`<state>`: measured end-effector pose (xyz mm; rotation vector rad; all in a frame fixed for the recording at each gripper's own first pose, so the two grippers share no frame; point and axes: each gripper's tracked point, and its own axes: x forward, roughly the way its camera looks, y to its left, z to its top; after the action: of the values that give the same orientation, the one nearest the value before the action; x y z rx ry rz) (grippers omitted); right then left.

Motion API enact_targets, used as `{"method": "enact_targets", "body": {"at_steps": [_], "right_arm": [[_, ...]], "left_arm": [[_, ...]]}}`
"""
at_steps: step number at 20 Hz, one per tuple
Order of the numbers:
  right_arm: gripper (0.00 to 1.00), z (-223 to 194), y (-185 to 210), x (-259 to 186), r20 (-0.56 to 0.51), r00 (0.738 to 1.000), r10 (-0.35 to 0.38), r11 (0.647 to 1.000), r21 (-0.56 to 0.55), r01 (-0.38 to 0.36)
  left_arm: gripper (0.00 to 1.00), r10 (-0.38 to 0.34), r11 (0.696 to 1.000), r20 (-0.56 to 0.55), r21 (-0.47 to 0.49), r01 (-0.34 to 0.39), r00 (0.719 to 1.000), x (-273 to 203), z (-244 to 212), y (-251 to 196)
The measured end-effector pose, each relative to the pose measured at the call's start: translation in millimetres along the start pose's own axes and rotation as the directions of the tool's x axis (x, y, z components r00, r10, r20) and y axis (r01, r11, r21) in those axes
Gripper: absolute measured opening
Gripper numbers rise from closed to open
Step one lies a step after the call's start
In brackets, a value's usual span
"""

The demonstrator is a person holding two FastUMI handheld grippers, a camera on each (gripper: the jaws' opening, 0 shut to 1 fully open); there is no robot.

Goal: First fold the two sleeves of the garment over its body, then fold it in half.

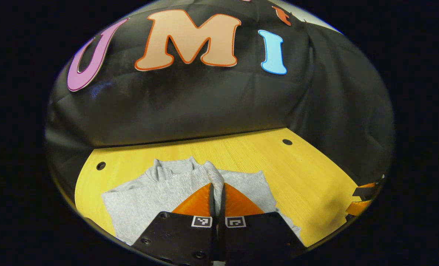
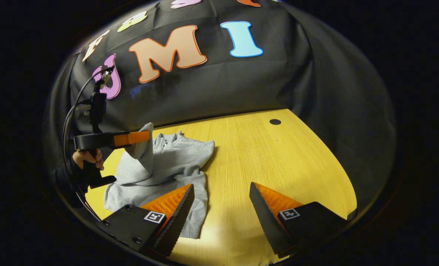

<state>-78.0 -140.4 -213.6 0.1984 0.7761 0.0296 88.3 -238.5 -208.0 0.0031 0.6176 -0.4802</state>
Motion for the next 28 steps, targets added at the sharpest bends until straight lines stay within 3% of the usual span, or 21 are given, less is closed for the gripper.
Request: {"method": "enact_targets", "body": {"at_steps": [6,7,8,11,13,18,23,28], "right_arm": [[0.96,-11.5,-7.1,-1.1,-0.014,1.000,-0.010,0.999,0.031,0.010],[0.91,-14.0,-6.3,-2.4,-0.017,1.000,-0.008,1.000,0.024,0.009],[0.96,-16.0,-5.3,-2.6,-0.021,1.000,-0.005,1.000,0.018,0.006],[0.96,-17.8,3.7,-2.6,-0.024,1.000,0.012,1.000,0.004,-0.012],[0.96,-16.5,12.5,0.7,-0.023,0.999,0.031,1.000,0.002,-0.031],[0.96,-15.2,34.5,9.9,-0.023,0.997,0.075,0.997,-0.017,-0.076],[0.96,-17.8,57.1,22.2,-0.025,0.995,0.097,0.995,-0.027,-0.098],[0.96,-23.9,76.1,33.3,-0.035,0.994,0.102,0.992,-0.066,-0.104]], "left_arm": [[0.00,0.032,0.996,-0.105,0.081,-0.023,0.994,38.0,-40.8,-10.2],[0.00,0.030,0.996,-0.111,0.084,-0.020,0.993,42.4,-44.3,-11.9],[0.01,0.022,0.997,-0.117,0.079,-0.013,0.993,45.8,-47.7,-14.5],[0.05,-0.020,0.998,-0.146,0.056,0.029,0.989,46.1,-56.3,-24.3],[0.20,-0.037,0.998,-0.128,0.048,0.043,0.991,39.9,-51.7,-24.4],[0.96,0.019,0.999,-0.022,0.034,-0.018,1.000,0.8,-24.2,5.6],[0.96,0.130,0.991,0.064,-0.024,-0.129,0.989,-53.5,-13.9,66.0],[0.96,0.246,0.968,0.065,-0.069,-0.242,0.967,-108.3,-39.9,127.7]]}}
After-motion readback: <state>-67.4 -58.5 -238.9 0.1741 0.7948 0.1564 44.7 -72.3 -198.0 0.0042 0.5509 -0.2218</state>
